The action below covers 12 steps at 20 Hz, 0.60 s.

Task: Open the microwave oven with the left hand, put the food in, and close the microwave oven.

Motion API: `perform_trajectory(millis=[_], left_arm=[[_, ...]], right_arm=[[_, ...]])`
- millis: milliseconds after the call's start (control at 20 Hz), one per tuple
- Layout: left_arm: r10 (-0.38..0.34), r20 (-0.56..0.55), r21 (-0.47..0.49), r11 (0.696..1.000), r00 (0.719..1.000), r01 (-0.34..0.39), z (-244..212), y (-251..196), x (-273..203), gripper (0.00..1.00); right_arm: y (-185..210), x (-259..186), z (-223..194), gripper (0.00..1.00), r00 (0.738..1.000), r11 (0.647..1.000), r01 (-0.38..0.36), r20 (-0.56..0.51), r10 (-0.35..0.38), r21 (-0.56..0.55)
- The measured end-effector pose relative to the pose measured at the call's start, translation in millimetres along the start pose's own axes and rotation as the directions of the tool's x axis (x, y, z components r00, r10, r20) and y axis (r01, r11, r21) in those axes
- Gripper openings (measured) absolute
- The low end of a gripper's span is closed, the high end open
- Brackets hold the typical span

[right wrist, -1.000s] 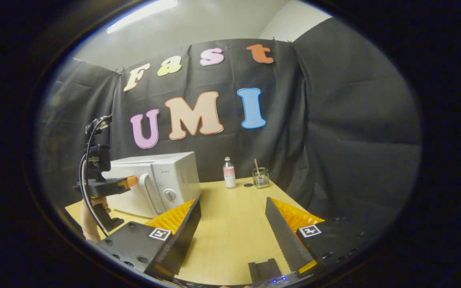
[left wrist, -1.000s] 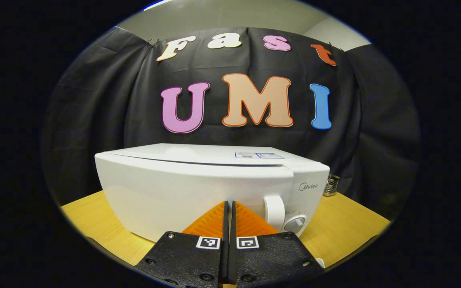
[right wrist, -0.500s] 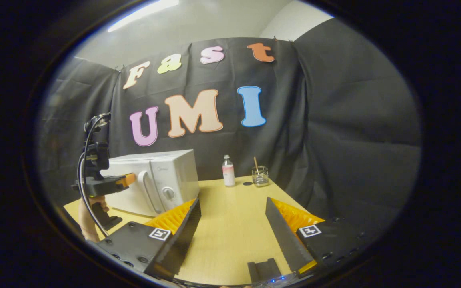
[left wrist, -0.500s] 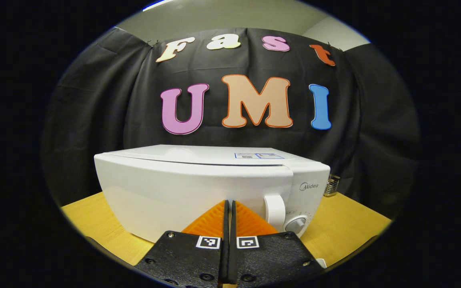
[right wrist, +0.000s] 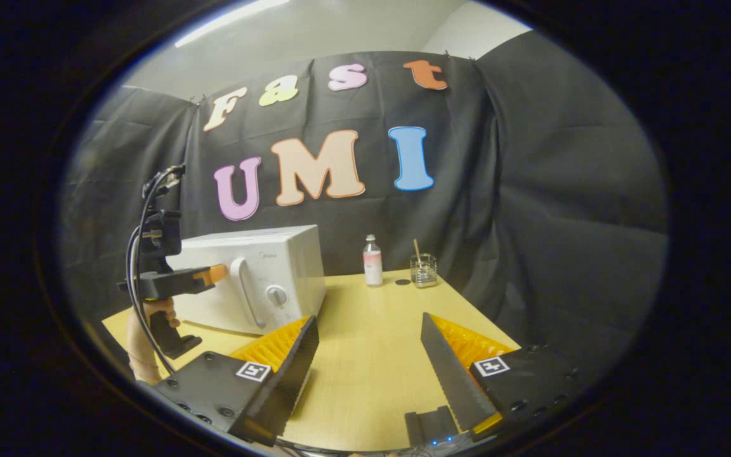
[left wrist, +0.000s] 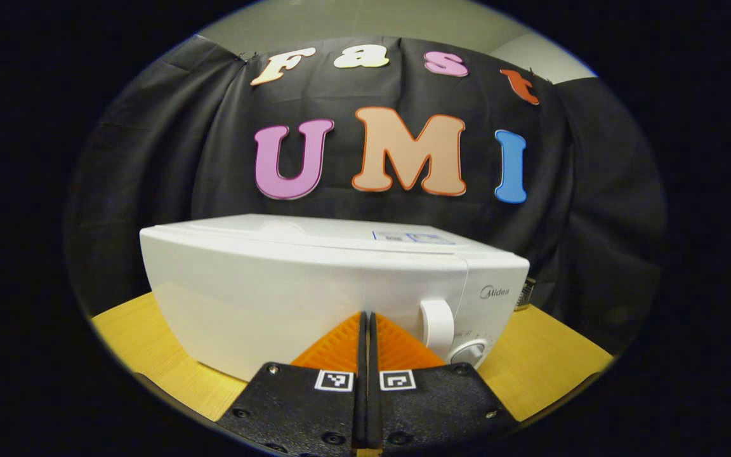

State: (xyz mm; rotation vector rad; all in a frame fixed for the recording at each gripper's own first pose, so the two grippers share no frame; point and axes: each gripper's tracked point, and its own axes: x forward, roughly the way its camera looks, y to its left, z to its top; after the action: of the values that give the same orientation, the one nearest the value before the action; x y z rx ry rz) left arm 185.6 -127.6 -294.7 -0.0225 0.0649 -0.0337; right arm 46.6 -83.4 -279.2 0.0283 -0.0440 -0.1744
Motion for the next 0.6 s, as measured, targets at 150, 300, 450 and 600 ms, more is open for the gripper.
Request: perform_trajectory(millis=[150,300,450,600], left_arm=[[-0.015,0.003,0.0,1.0,1.0,0.015,-2,0,3,0.01],[-0.005,-0.01,0.011,1.0,1.0,0.005,-2,2,2,0.01],[0.005,-0.012,0.018,1.0,1.0,-0.005,-2,2,1,0.01],[0.0,-0.021,0.033,0.999,1.0,0.0,-3,1,1,0.01]], right_arm=[[5,-1,0,0.92,1.0,1.0,-0.009,0.0,0.009,-0.011],[11,-2,0,0.92,1.0,1.0,-0.03,-0.002,0.03,-0.008],[8,-2,2,0.92,1.0,1.0,-0.022,0.003,0.022,-0.016],[6,-3,3,0.92,1.0,1.0,-0.017,0.004,0.017,-0.008]])
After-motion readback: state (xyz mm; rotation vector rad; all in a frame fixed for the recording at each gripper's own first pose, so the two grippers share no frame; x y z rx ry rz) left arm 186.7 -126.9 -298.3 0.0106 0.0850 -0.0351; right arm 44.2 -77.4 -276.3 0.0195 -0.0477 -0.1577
